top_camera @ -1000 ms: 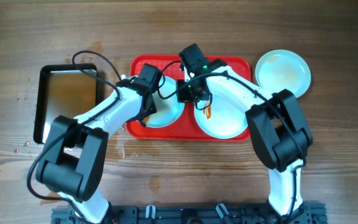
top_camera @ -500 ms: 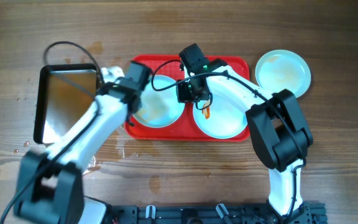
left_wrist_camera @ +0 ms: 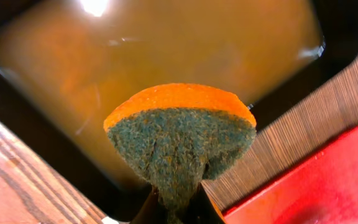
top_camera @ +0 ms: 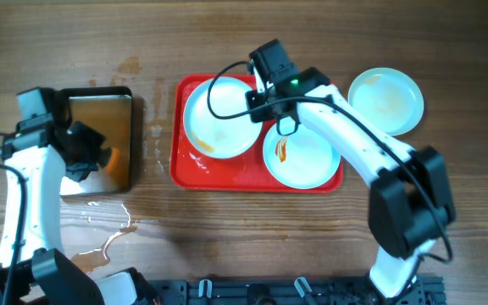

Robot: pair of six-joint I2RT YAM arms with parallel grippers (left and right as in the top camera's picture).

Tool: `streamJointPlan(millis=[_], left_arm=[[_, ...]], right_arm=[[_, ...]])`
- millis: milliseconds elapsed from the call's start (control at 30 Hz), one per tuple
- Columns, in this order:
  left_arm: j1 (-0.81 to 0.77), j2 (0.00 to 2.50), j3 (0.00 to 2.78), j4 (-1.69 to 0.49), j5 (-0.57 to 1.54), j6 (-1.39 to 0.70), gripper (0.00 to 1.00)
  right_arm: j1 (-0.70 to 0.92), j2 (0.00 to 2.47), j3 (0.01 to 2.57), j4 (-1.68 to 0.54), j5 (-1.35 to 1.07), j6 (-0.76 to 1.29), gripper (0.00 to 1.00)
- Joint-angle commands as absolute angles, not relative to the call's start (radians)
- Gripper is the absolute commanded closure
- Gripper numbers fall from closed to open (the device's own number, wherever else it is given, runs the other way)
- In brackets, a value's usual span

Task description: Clean dirty plates on tray and stack at the side

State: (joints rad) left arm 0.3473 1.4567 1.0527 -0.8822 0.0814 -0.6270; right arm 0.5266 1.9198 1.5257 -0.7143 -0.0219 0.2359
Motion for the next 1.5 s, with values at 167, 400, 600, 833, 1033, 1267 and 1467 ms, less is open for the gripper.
streamJointPlan(millis=[167, 400, 600, 833, 1033, 1267, 1467], left_arm=[[0.387, 1.448, 1.048, -0.879, 0.123, -0.632, 0.96], [0.387, 1.448, 1.048, -0.871, 0.123, -0.627, 0.96], [0.386, 1.448, 1.048, -0.874, 0.123, -0.606, 0.96], [0.386, 1.448, 1.047, -0.873, 0.123, -0.606, 0.96], [0.386, 1.448, 1.047, -0.874, 0.123, -0.606, 0.96], [0.386, 1.448, 1.047, -0.878, 0.123, -0.606, 0.96], [0.386, 1.448, 1.047, -0.884, 0.123, -0.587, 0.96]], right_arm=[[0.615, 1.798, 1.555, -0.69, 0.353, 0.067, 0.96], [0.803, 1.799, 1.555, -0.61, 0.772, -0.112, 0.96], [0.919, 1.799, 1.555, -0.465, 1.045, -0.304, 0.96], [0.93, 1.799, 1.555, -0.49, 1.053, -0.198, 0.96], [0.928, 1.799, 1.555, -0.511, 1.039, -0.174, 0.96], [0.78, 1.795, 1.557, -0.675, 0.516, 0.281, 0.96], [0.398, 1.787, 1.557, -0.735, -0.237, 0.429, 0.96]])
